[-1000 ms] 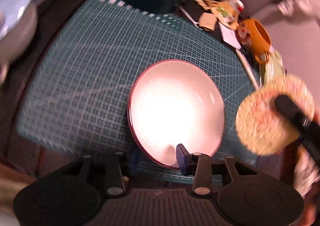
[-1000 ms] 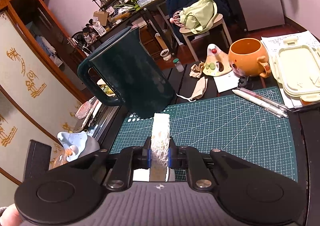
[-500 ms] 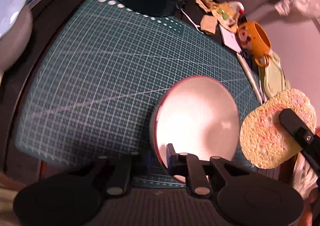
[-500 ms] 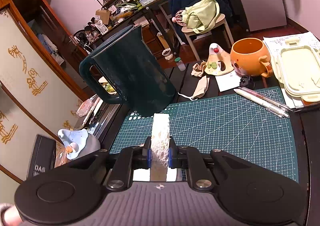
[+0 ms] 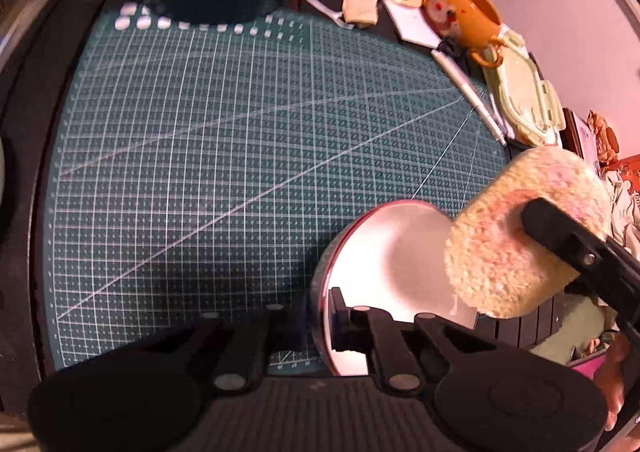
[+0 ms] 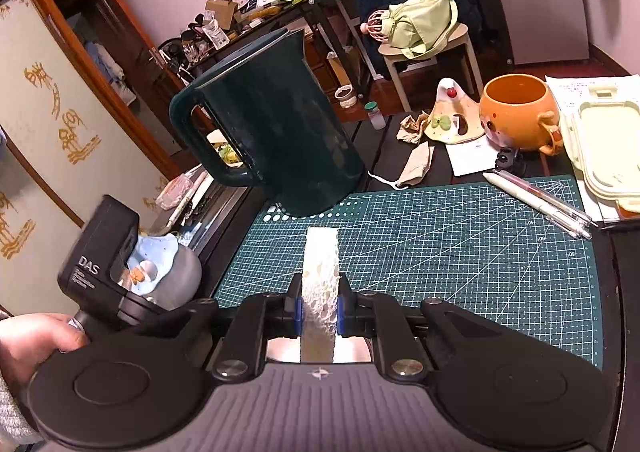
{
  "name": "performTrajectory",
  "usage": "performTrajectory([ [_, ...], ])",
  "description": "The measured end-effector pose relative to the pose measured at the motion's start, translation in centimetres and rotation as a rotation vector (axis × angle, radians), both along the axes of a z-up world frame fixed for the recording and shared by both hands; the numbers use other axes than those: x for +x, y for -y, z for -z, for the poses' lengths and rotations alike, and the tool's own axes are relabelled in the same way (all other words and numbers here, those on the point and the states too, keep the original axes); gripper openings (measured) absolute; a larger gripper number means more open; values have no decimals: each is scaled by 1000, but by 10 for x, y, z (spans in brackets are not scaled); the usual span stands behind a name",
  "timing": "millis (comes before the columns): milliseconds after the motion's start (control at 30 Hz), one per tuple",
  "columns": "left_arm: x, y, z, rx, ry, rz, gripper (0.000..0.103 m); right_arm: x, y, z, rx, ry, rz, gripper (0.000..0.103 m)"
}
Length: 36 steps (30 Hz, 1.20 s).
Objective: Clean bowl
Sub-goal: 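Press the sponge back into the bowl with the right gripper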
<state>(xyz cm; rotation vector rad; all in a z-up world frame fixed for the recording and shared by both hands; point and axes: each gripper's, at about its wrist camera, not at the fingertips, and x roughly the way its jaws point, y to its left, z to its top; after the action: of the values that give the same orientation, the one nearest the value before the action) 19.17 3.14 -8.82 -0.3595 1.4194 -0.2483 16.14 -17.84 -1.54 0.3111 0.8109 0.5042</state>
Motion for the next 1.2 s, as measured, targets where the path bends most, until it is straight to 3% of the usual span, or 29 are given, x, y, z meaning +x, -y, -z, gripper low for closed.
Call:
performTrajectory([
  [67,-7,-1,-1,-18,7,-33,19,-1,-1,0,-3,1,-5,14],
  [200,-20,-4,-3,-54,20,-100,42,-3,-3,-2,-8,7,-12,14],
  [267,-26,-5,-4,-72,26,-133,42,-5,-5,-3,-17,12,-14,14],
  [333,-32,-6,-5,-72,51,-161,35,-7,-8,-4,-31,20,-18,14],
  [367,-34,-3,-4,-48,63,-165,28,-9,-11,-6,-49,33,-25,14],
  [400,-37,1,-2,-10,78,-167,14,-10,-13,-7,-58,39,-31,14],
  [433,-38,4,-1,9,86,-166,11,-12,-15,-8,-68,47,-42,14],
  [700,-39,-14,2,-68,102,-204,12,-19,-30,10,-98,90,-98,13],
  [833,-42,-25,5,-122,89,-238,13,-31,-46,25,-166,157,-148,13],
  [1033,-39,-28,10,-150,77,-252,13,-40,-64,47,-288,177,-219,13],
  [1100,-38,-28,12,-153,76,-250,13,-43,-69,46,-347,211,-225,13],
  [1200,-36,-30,14,-181,64,-248,14,-51,-80,45,-557,317,-206,13],
])
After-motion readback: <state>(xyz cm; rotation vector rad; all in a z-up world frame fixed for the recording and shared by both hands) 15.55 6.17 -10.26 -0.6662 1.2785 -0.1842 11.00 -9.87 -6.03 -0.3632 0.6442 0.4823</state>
